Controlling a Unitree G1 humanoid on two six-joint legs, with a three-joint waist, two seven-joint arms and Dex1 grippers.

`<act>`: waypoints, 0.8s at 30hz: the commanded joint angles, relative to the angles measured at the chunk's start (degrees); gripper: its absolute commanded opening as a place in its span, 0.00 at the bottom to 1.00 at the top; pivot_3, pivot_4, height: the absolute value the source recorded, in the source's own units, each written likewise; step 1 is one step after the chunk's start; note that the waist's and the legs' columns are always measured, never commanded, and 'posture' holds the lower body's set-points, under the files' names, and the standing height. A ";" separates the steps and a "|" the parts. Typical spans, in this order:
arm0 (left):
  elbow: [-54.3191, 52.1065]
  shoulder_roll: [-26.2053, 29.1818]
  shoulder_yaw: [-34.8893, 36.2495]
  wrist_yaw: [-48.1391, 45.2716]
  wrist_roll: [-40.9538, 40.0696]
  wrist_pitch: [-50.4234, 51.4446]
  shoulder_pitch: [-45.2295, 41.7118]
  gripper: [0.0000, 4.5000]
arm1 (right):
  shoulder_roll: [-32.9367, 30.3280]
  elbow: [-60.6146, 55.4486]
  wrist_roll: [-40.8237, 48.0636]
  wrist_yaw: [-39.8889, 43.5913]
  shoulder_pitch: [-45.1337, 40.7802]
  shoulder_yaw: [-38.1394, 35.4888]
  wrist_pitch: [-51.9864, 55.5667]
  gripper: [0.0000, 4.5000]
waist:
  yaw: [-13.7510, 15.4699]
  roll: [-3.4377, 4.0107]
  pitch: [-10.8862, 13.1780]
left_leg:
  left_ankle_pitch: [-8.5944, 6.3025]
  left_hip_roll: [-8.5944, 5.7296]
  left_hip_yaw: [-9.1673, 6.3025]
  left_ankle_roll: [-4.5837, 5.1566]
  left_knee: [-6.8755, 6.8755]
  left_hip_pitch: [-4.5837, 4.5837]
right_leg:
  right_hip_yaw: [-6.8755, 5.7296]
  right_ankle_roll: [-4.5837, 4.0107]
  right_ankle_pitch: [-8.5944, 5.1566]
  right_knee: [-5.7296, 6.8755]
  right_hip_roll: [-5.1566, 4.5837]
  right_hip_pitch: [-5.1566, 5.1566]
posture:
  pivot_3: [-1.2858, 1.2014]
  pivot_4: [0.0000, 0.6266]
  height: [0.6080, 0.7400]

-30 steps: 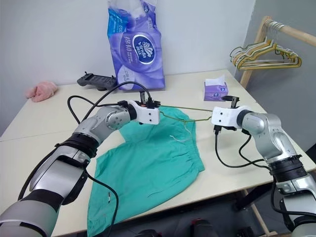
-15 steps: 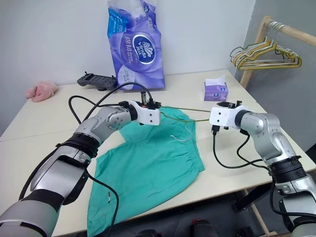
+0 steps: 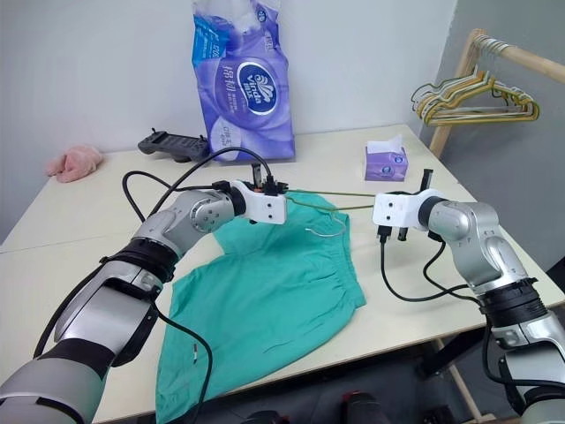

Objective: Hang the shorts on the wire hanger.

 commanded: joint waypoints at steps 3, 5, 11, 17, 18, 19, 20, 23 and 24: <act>-3.19 -0.17 2.21 -1.94 -3.54 -0.75 0.12 0.35 | -0.61 -1.30 -0.22 -1.32 -1.54 -1.71 -0.57 0.00 | 0.00 0.00 0.00 | 0.00 0.00 -0.01 0.00 0.00 0.00 | 0.00 0.00 0.00 0.00 0.00 0.00 | 0.48 0.06 1.00; -3.56 -0.43 2.87 -3.27 -5.29 -0.70 0.38 0.49 | -0.68 -1.42 -0.18 -1.40 -1.37 -1.77 -0.55 0.00 | 0.00 0.00 0.00 | 0.00 0.00 -0.01 0.00 0.00 -0.01 | -0.01 0.00 0.00 0.00 0.00 0.00 | 0.48 0.06 1.00; -4.70 0.50 6.01 -8.85 -11.56 0.59 2.36 0.89 | -1.97 -1.55 0.45 -1.70 0.75 -2.80 -0.71 0.00 | -0.04 0.00 0.00 | 0.00 0.01 0.00 0.00 0.00 0.00 | 0.00 0.00 0.00 0.00 0.00 0.00 | 0.48 0.05 1.00; -3.28 4.82 9.43 -10.49 -14.43 -1.00 2.53 1.00 | -7.61 -2.74 2.24 -0.87 8.21 -6.57 -2.25 0.00 | 0.00 0.00 0.00 | 0.00 0.01 -0.01 0.00 0.00 -0.01 | -0.01 0.00 0.00 0.00 -0.01 0.00 | 0.48 0.05 1.00; -3.26 5.22 10.13 -10.63 -15.14 -0.94 2.78 1.00 | -8.60 -2.93 3.14 -0.66 9.83 -7.74 -2.12 0.00 | 0.00 0.00 0.00 | 0.00 0.01 -0.01 0.00 0.00 -0.01 | -0.01 0.00 0.00 0.00 -0.01 0.00 | 0.48 0.05 1.00; -3.38 5.41 10.74 -10.76 -15.84 -0.94 3.04 1.00 | -9.64 -3.00 3.84 -0.50 11.21 -8.64 -2.27 0.00 | 0.02 0.00 0.00 | 0.00 0.01 -0.01 0.00 0.00 -0.01 | -0.01 0.00 0.00 -0.01 -0.01 0.00 | 0.48 0.05 1.00; -3.68 5.50 11.25 -11.01 -16.56 -1.03 3.38 1.00 | -10.60 -3.09 4.49 -0.29 12.41 -9.44 -2.43 0.00 | 0.03 0.00 0.00 | 0.00 0.01 -0.01 0.01 0.01 -0.01 | -0.01 0.00 0.00 0.00 -0.01 0.01 | 0.48 0.05 1.00; -9.49 3.25 14.47 -21.22 -27.96 4.28 7.77 1.00 | -11.58 -3.94 9.57 3.06 15.84 -12.98 0.74 0.00 | 0.05 0.06 -0.07 | -0.02 0.00 0.03 0.04 0.02 0.02 | 0.01 0.00 0.00 0.01 -0.01 0.04 | 0.48 0.05 1.00; -14.43 2.18 15.81 -27.48 -35.18 9.07 10.84 1.00 | -11.77 -4.29 12.32 5.10 17.12 -14.52 2.60 0.00 | 0.01 0.09 -0.11 | -0.02 0.02 0.02 0.04 0.02 0.03 | 0.00 0.01 0.00 0.00 -0.01 0.06 | 0.48 0.05 1.00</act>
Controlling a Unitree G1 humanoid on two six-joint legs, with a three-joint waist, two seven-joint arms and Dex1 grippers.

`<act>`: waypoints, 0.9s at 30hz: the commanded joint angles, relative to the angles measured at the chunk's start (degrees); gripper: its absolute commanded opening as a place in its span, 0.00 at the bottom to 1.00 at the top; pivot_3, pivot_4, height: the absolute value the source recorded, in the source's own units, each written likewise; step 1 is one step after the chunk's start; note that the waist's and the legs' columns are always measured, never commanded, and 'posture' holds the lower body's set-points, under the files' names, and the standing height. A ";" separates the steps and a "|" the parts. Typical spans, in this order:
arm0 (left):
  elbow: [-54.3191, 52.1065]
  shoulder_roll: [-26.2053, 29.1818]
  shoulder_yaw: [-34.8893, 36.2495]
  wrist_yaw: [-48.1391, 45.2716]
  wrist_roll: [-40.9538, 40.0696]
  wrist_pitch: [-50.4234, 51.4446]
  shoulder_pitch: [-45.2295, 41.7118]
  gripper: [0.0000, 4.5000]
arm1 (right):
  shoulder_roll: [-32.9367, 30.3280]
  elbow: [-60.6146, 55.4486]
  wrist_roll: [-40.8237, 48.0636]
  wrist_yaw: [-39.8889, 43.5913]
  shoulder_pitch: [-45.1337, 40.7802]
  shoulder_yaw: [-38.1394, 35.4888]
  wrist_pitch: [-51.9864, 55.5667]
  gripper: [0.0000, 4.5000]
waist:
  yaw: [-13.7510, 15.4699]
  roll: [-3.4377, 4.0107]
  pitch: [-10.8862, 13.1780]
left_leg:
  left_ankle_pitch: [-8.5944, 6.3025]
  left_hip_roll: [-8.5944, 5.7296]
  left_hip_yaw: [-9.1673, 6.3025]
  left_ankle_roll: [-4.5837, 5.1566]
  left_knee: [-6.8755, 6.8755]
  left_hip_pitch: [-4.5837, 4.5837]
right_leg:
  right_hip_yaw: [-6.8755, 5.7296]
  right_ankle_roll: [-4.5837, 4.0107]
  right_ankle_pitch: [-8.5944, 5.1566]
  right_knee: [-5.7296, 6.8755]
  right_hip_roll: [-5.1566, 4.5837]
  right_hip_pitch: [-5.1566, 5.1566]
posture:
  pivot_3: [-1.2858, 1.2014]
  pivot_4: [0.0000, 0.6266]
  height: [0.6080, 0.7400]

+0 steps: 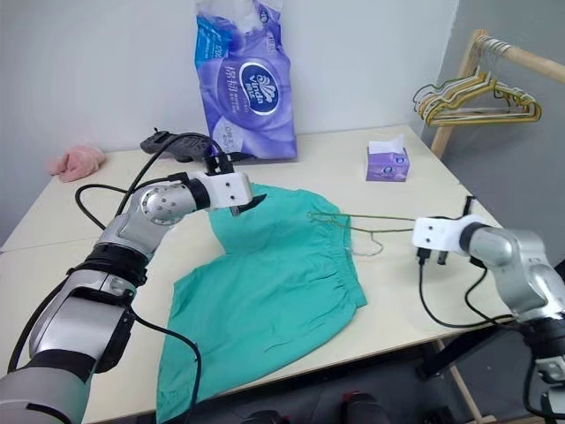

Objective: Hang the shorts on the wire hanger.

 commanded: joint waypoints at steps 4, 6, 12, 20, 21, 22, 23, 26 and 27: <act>-26.76 -0.67 4.47 -26.31 -28.59 24.54 15.30 1.00 | 0.44 -4.25 20.57 12.55 4.95 -11.77 17.41 0.00 | -0.36 0.02 -0.04 | 0.00 0.07 -0.02 0.00 0.01 -0.01 | 0.00 0.00 0.00 -0.01 0.01 0.02 | 0.48 0.05 1.00; -31.80 0.41 4.96 -28.29 -31.04 30.57 17.83 1.00 | 0.70 -5.03 25.44 14.91 5.92 -13.67 23.69 0.00 | -0.52 0.01 -0.03 | -0.10 0.12 -0.05 0.18 0.01 0.00 | -0.01 -0.01 0.01 0.02 0.05 0.02 | 0.48 0.06 1.00; -40.43 2.75 6.93 -29.26 -35.71 43.09 22.93 1.00 | 0.66 -8.34 42.26 21.32 10.67 -20.69 45.56 0.00 | -0.10 0.05 -0.05 | -0.13 0.09 -0.10 0.24 0.02 0.06 | -0.05 -0.01 0.00 -0.01 0.06 0.11 | 0.48 0.08 1.00; -47.48 4.61 8.47 -30.37 -38.72 50.59 26.85 1.00 | -2.09 -8.32 58.17 26.95 14.24 -21.14 66.72 0.00 | 0.12 0.07 -0.01 | -0.14 0.10 -0.12 0.26 0.03 0.06 | -0.06 -0.01 0.00 -0.03 0.05 0.12 | 0.49 0.10 1.00; -48.52 4.55 8.52 -29.88 -38.78 51.17 27.56 1.00 | -3.00 -5.02 60.07 29.22 12.84 -18.95 70.67 0.00 | 0.11 0.10 0.01 | -0.15 0.08 -0.11 0.27 0.03 0.06 | -0.05 0.00 0.00 -0.04 0.05 0.13 | 0.49 0.10 1.00; -49.25 4.50 8.58 -29.50 -38.79 51.61 28.04 1.00 | -3.56 -2.60 61.41 30.54 11.72 -17.47 73.22 0.00 | 0.12 0.07 0.01 | -0.15 0.08 -0.08 0.27 0.03 0.08 | -0.03 0.00 0.00 -0.05 0.05 0.13 | 0.49 0.10 1.00; -49.94 4.41 8.71 -28.98 -38.91 52.29 28.41 1.00 | -3.72 -1.07 61.40 31.04 11.20 -16.14 72.94 0.00 | 0.12 0.03 0.01 | -0.16 0.09 -0.10 0.28 0.03 0.08 | -0.06 0.00 0.00 -0.05 0.06 0.16 | 0.49 0.10 1.00; -51.58 4.14 9.05 -27.67 -39.21 53.75 29.23 1.00 | -4.82 1.13 60.12 32.77 10.75 -11.33 70.24 0.00 | 0.34 0.04 0.03 | -0.16 0.09 -0.10 0.29 0.03 0.08 | -0.07 0.00 0.00 -0.05 0.06 0.16 | 0.49 0.10 1.00; -51.84 4.19 9.19 -27.55 -39.29 53.97 29.40 1.00 | -5.10 1.41 60.15 33.39 10.62 -10.22 69.92 0.00 | 0.45 0.04 0.03 | -0.16 0.09 -0.11 0.30 0.03 0.08 | -0.07 0.00 -0.01 -0.06 0.06 0.16 | 0.50 0.10 1.00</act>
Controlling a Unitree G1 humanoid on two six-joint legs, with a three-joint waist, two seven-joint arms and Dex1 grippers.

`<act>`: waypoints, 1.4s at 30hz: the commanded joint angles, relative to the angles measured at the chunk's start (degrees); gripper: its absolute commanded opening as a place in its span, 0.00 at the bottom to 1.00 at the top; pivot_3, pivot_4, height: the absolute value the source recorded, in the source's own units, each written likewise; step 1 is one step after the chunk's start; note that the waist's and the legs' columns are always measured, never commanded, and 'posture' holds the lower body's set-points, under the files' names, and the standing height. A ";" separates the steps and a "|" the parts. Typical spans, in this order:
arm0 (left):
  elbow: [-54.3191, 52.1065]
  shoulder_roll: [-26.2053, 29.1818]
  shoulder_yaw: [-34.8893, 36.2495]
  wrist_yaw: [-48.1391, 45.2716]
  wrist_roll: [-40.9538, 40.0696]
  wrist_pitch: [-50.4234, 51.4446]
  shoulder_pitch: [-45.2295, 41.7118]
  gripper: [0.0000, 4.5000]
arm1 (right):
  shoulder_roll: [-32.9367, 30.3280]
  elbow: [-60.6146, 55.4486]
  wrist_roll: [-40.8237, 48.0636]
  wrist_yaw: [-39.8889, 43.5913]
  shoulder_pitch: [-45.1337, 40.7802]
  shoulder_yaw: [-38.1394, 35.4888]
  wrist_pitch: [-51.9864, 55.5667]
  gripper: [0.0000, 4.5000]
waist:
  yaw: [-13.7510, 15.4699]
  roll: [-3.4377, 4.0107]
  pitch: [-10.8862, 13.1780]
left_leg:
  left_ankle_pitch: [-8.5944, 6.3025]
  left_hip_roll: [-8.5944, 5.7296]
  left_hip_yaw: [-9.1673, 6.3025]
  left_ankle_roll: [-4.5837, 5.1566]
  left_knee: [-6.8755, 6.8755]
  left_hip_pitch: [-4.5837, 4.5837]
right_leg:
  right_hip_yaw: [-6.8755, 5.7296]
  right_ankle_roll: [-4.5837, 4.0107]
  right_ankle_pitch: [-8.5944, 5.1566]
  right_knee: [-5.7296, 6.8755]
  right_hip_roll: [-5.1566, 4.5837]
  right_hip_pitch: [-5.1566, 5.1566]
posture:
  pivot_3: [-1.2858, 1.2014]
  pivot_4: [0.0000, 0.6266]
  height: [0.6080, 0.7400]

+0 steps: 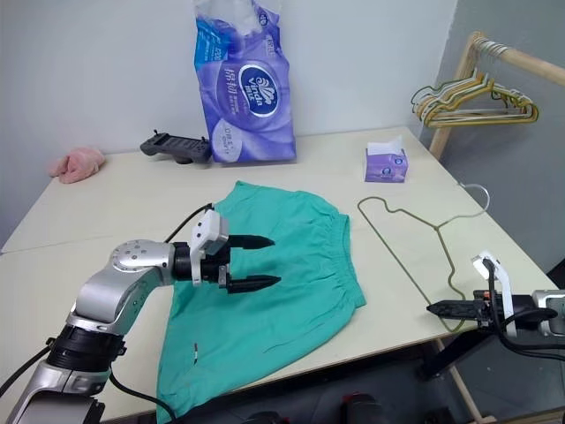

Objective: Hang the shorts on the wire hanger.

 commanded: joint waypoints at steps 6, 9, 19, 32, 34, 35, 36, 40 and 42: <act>-5.93 1.07 2.41 0.99 -2.22 2.56 1.49 1.00 | -5.23 5.41 0.83 10.30 -4.07 11.39 -0.95 0.00 | 0.47 -0.02 0.04 | 0.00 -0.01 0.02 0.00 0.00 0.01 | 0.01 0.01 0.00 -0.01 0.00 0.00 | 0.50 0.11 1.00; -6.87 1.80 3.11 0.50 -2.83 3.20 2.31 1.00 | -6.20 7.29 0.63 12.86 -6.20 14.50 -0.78 0.00 | 0.51 -0.01 0.06 | 0.00 0.00 0.01 0.00 0.00 0.02 | 0.01 0.00 0.00 -0.01 0.01 0.00 | 0.51 0.11 1.00; -10.04 3.50 7.41 1.33 -7.60 7.38 6.26 1.00 | -5.26 9.88 -0.07 13.46 -7.98 19.79 -1.67 0.00 | 1.34 -0.01 0.10 | 0.00 -0.01 -0.01 0.00 0.00 0.00 | -0.02 0.01 -0.01 -0.03 -0.01 0.00 | 0.52 0.10 1.00; -8.25 1.55 9.27 2.07 -6.44 2.36 10.88 1.00 | -6.41 13.82 -2.43 14.37 -7.93 20.62 -4.85 0.00 | 1.49 0.01 0.09 | 0.00 -0.01 -0.02 -0.01 0.00 0.00 | -0.02 0.01 -0.01 -0.05 -0.02 -0.01 | 0.52 0.09 1.00; -8.72 1.43 8.98 2.05 -6.47 2.14 11.48 1.00 | -7.70 13.39 -2.33 15.06 -6.70 20.68 -5.16 0.00 | 1.49 0.02 0.09 | 0.00 -0.01 -0.02 -0.01 0.00 0.00 | -0.02 0.01 -0.01 -0.05 -0.02 -0.01 | 0.52 0.09 1.00; -8.90 1.42 8.95 2.10 -6.60 2.18 11.71 1.00 | -8.39 12.88 -2.11 15.32 -5.99 20.65 -5.11 0.00 | 1.50 0.03 0.09 | 0.00 -0.01 -0.02 -0.01 0.00 0.00 | -0.02 0.01 -0.01 -0.05 -0.02 -0.01 | 0.51 0.09 1.00; -8.86 1.41 8.87 2.06 -6.57 2.06 11.81 1.00 | -8.94 12.57 -1.99 15.59 -5.37 20.69 -5.20 0.00 | 1.50 0.02 0.09 | 0.00 -0.01 -0.02 -0.01 0.00 0.00 | -0.02 0.01 -0.01 -0.05 -0.02 -0.01 | 0.51 0.09 1.00; -7.55 1.38 8.60 1.67 -6.03 1.25 11.36 1.00 | -10.77 9.46 -1.24 16.86 -3.10 21.50 -5.32 0.00 | 1.50 0.02 0.09 | 0.00 0.00 -0.01 -0.01 0.00 0.00 | -0.02 0.01 -0.01 -0.06 -0.01 -0.01 | 0.51 0.09 1.00; -7.47 1.42 8.54 1.58 -5.97 1.03 11.42 1.00 | -11.20 7.93 -0.75 16.97 -2.35 21.58 -5.16 0.00 | 1.49 0.02 0.10 | 0.00 0.01 -0.01 -0.01 0.00 0.00 | -0.03 0.02 -0.02 -0.06 0.00 -0.01 | 0.51 0.09 1.00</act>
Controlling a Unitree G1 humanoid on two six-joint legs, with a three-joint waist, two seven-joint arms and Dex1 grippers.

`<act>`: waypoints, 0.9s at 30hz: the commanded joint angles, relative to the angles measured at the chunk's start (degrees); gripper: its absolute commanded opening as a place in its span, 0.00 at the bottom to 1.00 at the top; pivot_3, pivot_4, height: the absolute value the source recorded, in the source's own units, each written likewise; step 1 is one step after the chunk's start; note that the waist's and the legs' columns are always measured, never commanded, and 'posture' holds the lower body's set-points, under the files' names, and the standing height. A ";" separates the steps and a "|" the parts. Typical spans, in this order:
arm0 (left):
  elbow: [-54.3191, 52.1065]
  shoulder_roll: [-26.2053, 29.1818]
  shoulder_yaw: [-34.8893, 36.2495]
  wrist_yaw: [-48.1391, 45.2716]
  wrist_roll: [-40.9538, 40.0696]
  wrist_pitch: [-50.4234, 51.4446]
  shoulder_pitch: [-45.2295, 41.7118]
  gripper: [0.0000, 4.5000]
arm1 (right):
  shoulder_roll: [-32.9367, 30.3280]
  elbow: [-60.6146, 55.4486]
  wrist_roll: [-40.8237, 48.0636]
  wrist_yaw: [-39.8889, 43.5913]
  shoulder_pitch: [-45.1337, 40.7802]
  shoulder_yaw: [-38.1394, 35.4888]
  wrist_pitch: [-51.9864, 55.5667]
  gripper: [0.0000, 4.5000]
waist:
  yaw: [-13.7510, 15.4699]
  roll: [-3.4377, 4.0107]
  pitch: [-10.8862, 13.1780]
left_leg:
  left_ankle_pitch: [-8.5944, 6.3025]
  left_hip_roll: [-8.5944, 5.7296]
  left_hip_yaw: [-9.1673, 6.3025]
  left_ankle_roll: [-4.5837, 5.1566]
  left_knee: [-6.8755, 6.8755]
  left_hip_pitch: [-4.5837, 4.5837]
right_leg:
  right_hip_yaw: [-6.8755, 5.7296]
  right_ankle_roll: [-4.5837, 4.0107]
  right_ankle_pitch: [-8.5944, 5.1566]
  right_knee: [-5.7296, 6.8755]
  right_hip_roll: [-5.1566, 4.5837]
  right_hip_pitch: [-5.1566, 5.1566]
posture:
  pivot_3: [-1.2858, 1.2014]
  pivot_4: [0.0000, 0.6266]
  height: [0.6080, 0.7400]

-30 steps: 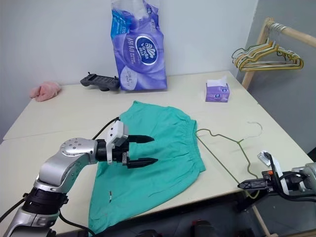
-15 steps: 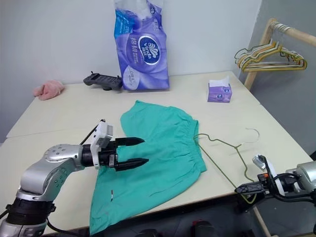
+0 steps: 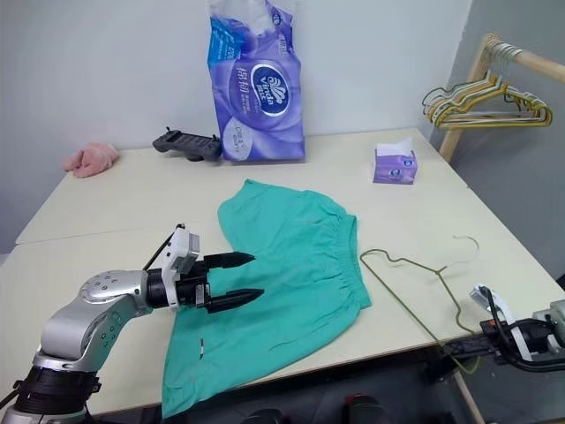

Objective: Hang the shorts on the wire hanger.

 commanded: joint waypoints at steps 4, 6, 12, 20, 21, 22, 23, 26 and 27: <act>0.48 -0.08 -0.63 -0.78 0.64 -1.73 -1.84 1.00 | 0.91 -4.67 2.73 2.76 -3.08 -0.27 2.34 0.00 | -0.11 -0.01 0.03 | 0.00 0.00 0.00 0.00 0.00 0.00 | 0.00 0.00 0.00 -0.01 0.01 0.00 | 0.51 0.10 1.00; 0.68 -0.08 -0.77 -0.74 0.67 -1.75 -2.26 1.00 | 1.60 -3.93 2.88 2.52 -4.78 -0.27 3.06 0.00 | -0.18 -0.03 0.06 | 0.00 0.01 0.00 0.00 0.00 0.00 | 0.01 0.00 0.00 -0.02 0.03 0.00 | 0.51 0.10 1.00; 0.86 0.17 -0.35 -0.38 0.79 -1.88 -2.36 1.00 | 0.85 -2.21 2.12 3.64 -5.35 0.65 1.83 0.00 | 0.15 0.00 0.10 | 0.00 0.00 -0.04 0.00 -0.02 -0.05 | -0.03 0.00 0.00 -0.09 0.01 0.00 | 0.52 0.10 1.00; 0.24 0.13 -0.21 0.33 1.00 -1.76 -2.13 1.00 | 0.63 -2.96 1.57 3.91 -5.40 3.54 0.74 0.00 | 0.47 0.01 0.12 | 0.00 0.00 -0.02 0.00 -0.02 -0.02 | -0.01 0.01 -0.01 -0.07 0.02 0.00 | 0.52 0.10 1.00; 0.37 0.12 -0.23 0.34 1.11 -1.83 -2.32 1.00 | 0.53 -3.09 1.57 4.12 -5.60 4.00 0.85 0.00 | 0.48 0.01 0.12 | 0.00 0.00 -0.03 0.00 -0.02 -0.02 | -0.01 0.01 -0.01 -0.07 0.02 0.00 | 0.52 0.10 1.00; 0.47 0.16 -0.20 0.31 1.17 -1.87 -2.45 1.00 | 0.34 -3.17 1.51 4.48 -5.73 4.66 0.95 0.00 | 0.51 0.01 0.12 | 0.00 0.00 -0.03 0.00 -0.02 -0.03 | -0.01 0.00 0.00 -0.08 0.02 0.00 | 0.52 0.10 1.00; 0.53 0.29 -0.15 0.19 1.23 -1.98 -2.51 1.00 | 0.18 -3.26 0.94 4.73 -5.66 5.76 0.47 0.00 | 0.53 0.01 0.12 | 0.00 0.00 -0.02 0.00 -0.02 -0.02 | -0.01 0.00 -0.01 -0.08 0.01 0.00 | 0.52 0.10 1.00; 0.82 0.31 -0.15 0.14 1.41 -2.12 -2.89 1.00 | 1.33 -1.80 -0.18 4.73 -7.10 7.77 -0.32 0.00 | 0.59 0.01 0.12 | 0.00 0.00 -0.03 0.00 -0.02 -0.02 | -0.01 0.01 -0.01 -0.08 0.01 0.00 | 0.53 0.09 1.00; 0.91 0.22 -0.21 0.20 1.46 -2.14 -3.07 1.00 | 2.39 -0.57 -0.68 4.61 -8.31 8.33 -0.61 0.00 | 0.58 0.01 0.12 | 0.00 0.00 -0.02 0.00 -0.02 -0.02 | 0.00 0.01 -0.01 -0.08 0.01 0.00 | 0.53 0.09 1.00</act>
